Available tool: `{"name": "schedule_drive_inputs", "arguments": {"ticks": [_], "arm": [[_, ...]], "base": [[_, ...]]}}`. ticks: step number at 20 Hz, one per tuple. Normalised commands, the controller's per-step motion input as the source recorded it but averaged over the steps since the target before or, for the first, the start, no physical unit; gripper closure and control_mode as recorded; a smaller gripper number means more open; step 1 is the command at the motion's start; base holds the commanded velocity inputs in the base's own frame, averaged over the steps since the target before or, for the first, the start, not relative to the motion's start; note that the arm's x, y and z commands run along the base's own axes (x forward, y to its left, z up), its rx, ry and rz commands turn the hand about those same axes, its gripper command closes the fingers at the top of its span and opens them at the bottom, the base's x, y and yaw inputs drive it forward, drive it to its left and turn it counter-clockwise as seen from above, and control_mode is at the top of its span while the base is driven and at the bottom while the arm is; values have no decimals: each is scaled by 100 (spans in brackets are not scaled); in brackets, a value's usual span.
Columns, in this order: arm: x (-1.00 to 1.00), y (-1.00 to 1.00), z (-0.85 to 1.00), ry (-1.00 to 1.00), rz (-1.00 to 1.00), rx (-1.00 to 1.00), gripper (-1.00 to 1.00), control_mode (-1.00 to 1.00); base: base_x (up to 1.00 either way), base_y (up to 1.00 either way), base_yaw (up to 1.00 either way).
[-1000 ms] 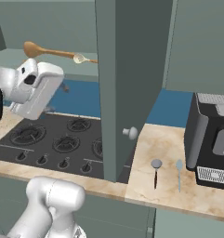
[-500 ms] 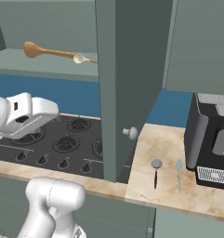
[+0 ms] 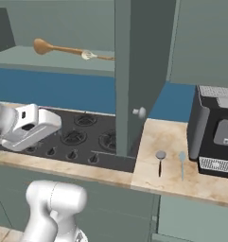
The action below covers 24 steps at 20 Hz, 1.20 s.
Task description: Organize the utensils by type. Pick up the wooden spoons from the counter and place them in the open cabinet. Then pick up the metallic utensils from the counter and place them in the open drawer.
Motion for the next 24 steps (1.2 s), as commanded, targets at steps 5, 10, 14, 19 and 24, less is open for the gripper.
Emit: {"name": "schedule_drive_inputs", "arguments": {"ticks": [5,10,14,19,24], "arm": [[0,0,0,0,0,0,-100,100],[0,0,0,0,0,0,-100,100],[0,0,0,0,0,0,-100,100],[0,0,0,0,0,0,-100,100],[0,0,0,0,0,0,-100,100]], "base": [[-100,13,0],[-100,19,0],[-89,12,1],[-59,-24,-8],[-29,-79,-3]]}}
